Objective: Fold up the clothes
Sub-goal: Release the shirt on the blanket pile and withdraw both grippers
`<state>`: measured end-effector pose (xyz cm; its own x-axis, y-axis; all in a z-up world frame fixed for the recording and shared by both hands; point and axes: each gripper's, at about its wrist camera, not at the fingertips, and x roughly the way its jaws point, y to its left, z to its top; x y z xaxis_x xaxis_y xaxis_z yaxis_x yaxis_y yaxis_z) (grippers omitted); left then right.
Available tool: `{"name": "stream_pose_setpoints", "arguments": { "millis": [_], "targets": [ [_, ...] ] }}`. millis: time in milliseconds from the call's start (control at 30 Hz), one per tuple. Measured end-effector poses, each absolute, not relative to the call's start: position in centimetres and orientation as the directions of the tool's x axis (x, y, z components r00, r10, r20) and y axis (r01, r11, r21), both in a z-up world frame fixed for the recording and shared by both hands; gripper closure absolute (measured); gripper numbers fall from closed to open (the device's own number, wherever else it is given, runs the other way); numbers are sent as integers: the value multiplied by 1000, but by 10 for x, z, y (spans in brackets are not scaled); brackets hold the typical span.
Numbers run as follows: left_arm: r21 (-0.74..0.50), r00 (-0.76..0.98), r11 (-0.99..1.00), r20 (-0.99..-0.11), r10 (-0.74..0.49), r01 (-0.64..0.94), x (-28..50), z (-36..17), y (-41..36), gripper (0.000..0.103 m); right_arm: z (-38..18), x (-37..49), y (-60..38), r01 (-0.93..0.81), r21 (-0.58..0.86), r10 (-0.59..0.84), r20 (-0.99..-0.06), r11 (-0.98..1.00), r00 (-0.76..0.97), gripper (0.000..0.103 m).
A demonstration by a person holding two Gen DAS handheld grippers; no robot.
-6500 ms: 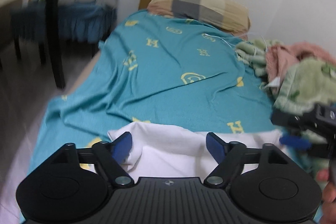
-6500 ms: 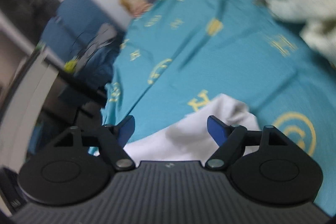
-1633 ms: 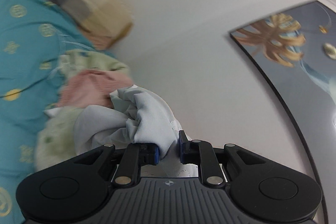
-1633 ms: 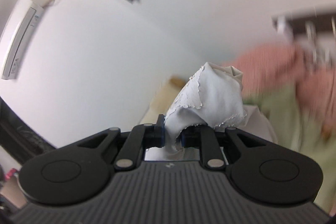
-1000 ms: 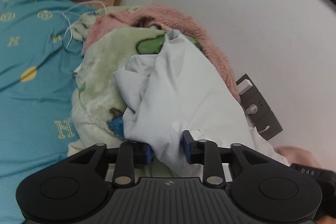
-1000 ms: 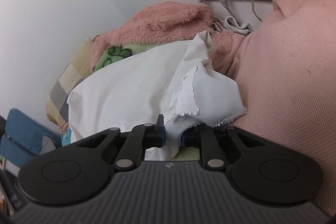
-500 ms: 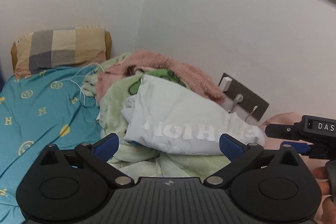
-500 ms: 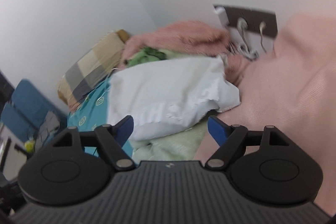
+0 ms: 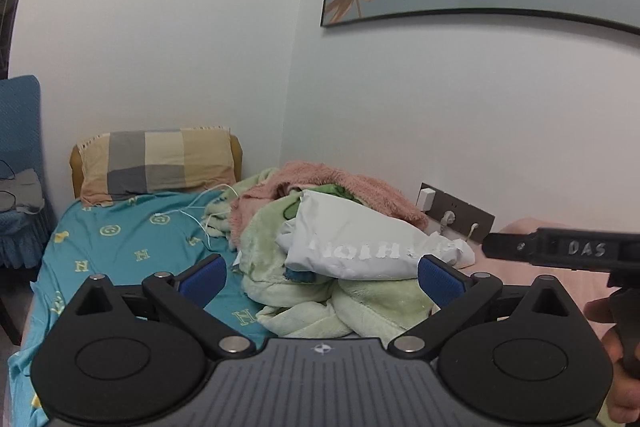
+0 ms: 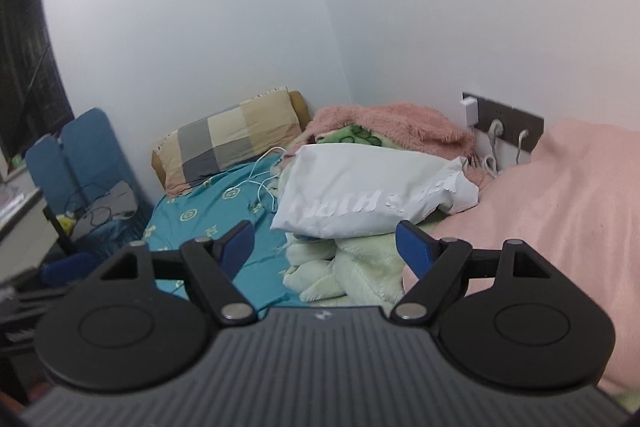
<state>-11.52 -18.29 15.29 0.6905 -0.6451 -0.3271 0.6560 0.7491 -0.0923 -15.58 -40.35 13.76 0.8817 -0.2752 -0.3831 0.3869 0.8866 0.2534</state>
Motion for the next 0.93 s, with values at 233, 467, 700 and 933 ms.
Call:
{"name": "stream_pose_setpoints", "arguments": {
  "millis": [233,467,700,933],
  "targets": [
    [-49,714,748,-263,-649,662,-154,147,-152,0,120,-178,-363,398,175,-338,-296,901,894,23],
    [-44,719,759,-288,-632,650,-149,128,-151,0,111,-183,-339,420,113,-382,-259,900,887,23],
    [-46,725,770,-305,-618,637,-139,115,-152,0,107,-183,-332,448,68,-421,-241,891,874,23],
    [-54,721,767,-305,-622,639,-136,114,-152,0,101,-183,-330,442,71,-412,-258,894,874,23]
  ]
}}
